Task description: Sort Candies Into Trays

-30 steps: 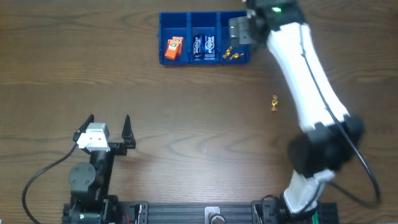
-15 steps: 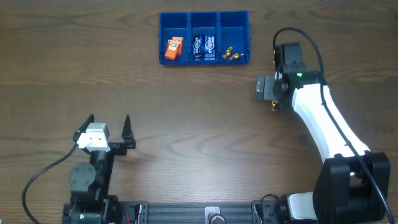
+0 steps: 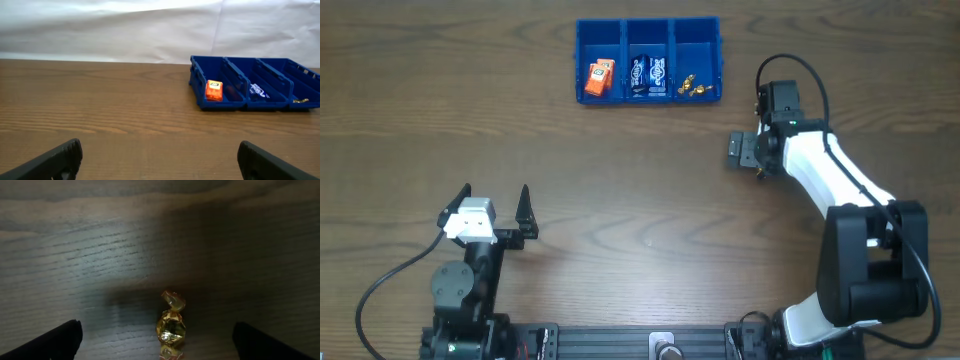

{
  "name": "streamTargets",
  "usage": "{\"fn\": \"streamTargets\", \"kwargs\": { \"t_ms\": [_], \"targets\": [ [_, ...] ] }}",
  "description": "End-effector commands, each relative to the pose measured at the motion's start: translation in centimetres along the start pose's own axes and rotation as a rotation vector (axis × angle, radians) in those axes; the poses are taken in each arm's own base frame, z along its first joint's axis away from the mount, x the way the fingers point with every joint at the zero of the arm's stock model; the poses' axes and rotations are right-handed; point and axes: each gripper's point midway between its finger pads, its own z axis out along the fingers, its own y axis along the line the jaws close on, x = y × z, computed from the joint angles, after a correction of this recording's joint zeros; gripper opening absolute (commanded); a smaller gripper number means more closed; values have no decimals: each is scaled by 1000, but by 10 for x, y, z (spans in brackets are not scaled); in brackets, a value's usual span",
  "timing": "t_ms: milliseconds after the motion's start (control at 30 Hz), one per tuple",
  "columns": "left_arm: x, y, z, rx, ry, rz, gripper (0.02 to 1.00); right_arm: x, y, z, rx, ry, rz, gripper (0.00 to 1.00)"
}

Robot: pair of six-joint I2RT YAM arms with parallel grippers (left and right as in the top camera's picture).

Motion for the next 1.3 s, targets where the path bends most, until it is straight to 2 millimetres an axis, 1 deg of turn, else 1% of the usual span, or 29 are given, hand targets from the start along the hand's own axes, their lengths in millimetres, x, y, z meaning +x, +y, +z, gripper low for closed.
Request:
{"fn": "streamTargets", "kwargs": {
  "t_ms": [33,267,500,733,1133,1300],
  "targets": [
    [17,3,1,-12,51,14,998,8,-6,10,12,40,19,952],
    [17,3,1,-12,51,14,998,20,-9,16,24,94,18,886],
    [17,3,1,-12,51,14,998,24,-11,18,30,105,18,807],
    [17,3,1,-12,51,14,998,25,-13,19,33,112,24,737],
    [17,3,1,-12,51,14,998,23,-15,21,37,105,30,555],
    [17,3,1,-12,51,14,998,23,-16,23,40,105,30,522]
  ]
}}
